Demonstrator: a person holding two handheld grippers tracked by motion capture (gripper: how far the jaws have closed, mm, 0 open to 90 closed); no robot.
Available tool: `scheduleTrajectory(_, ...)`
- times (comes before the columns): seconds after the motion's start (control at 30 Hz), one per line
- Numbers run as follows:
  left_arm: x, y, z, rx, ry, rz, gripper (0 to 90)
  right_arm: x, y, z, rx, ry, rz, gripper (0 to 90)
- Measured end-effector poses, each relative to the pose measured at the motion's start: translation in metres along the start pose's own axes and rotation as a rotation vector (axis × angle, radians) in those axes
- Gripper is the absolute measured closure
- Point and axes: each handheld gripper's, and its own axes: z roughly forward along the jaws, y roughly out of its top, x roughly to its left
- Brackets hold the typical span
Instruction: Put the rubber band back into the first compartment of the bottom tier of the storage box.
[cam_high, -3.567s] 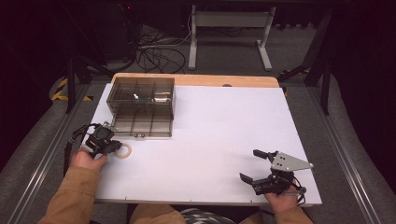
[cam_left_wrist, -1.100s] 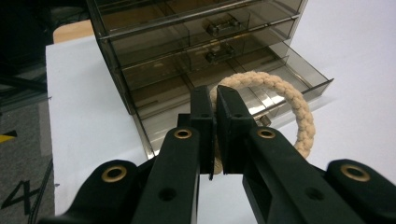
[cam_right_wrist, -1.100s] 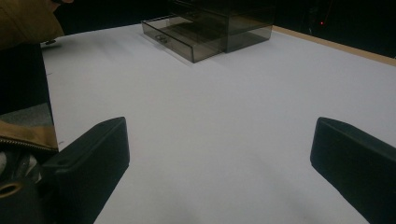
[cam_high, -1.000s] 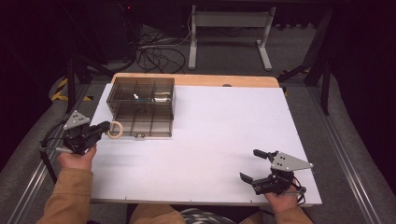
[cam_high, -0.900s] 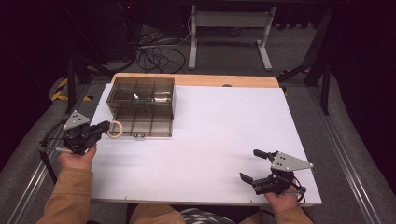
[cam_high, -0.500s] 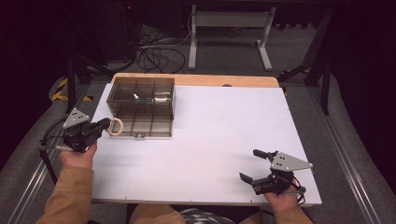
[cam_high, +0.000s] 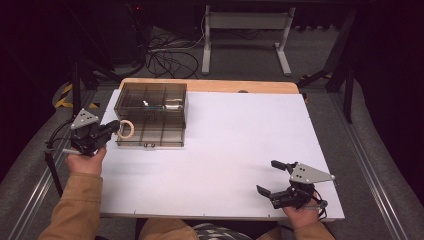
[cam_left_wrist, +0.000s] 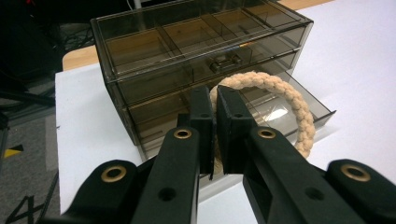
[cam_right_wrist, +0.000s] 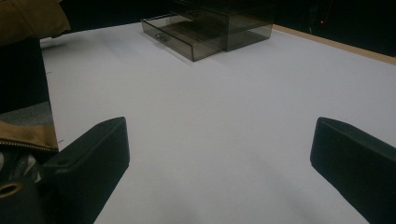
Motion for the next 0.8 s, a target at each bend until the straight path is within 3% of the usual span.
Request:
scheduleTrajectory(0.4,0.005,0.003,0.018,0.023,0.012,-0.014,85.7,0.000,0.000,0.000,0.003,0.002,-0.001,5.3)
scheduleTrajectory(0.8,0.018,0.003,0.032,0.045,0.058,-0.032,85.7,0.000,0.000,0.000,0.003,0.003,0.000,5.3)
